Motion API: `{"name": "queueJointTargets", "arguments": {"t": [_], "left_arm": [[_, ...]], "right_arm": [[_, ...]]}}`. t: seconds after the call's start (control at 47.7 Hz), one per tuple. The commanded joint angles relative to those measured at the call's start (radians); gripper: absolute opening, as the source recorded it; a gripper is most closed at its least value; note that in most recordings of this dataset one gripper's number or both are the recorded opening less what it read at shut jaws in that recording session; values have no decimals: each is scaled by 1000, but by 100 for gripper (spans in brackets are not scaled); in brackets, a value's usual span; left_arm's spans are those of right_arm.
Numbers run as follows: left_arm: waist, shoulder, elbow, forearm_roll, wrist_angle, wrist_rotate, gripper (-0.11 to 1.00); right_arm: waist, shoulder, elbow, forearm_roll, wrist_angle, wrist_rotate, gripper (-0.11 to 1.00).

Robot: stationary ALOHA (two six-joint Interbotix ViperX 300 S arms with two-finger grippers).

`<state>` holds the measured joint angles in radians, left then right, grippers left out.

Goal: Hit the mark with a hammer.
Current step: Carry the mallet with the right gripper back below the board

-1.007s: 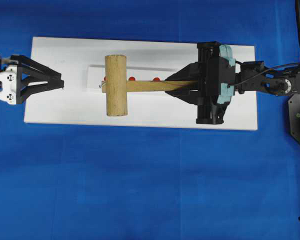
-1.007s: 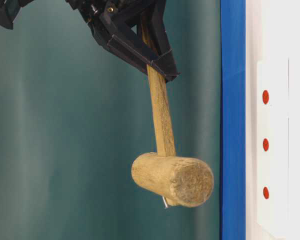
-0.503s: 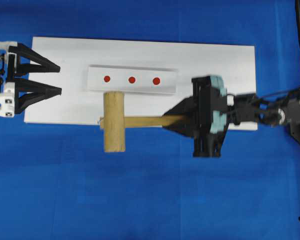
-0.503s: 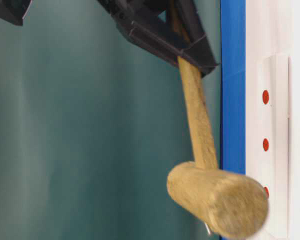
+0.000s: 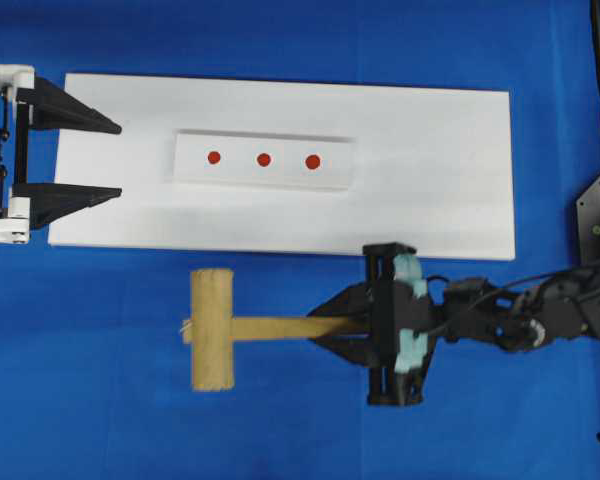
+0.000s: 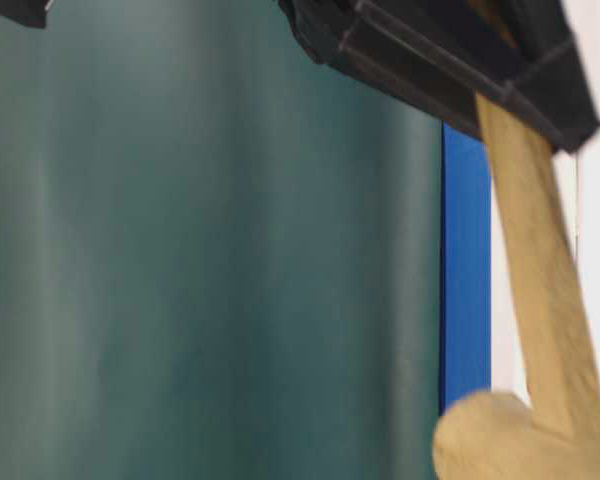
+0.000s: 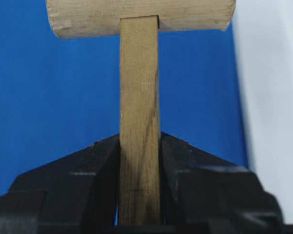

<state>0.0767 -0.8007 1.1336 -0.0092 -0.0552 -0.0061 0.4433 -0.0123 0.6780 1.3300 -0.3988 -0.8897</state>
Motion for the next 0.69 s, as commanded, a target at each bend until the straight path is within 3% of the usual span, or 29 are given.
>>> {"name": "queueJointTargets", "arguments": {"t": [0.0,0.671], "left_arm": [[0,2,-8,3,-6,3,82],[0,2,2,2,-9,-3,82]], "right_arm": [[15,5,-43,6,-32,2,9],[2,178,-121,34,-38,18,9]]}}
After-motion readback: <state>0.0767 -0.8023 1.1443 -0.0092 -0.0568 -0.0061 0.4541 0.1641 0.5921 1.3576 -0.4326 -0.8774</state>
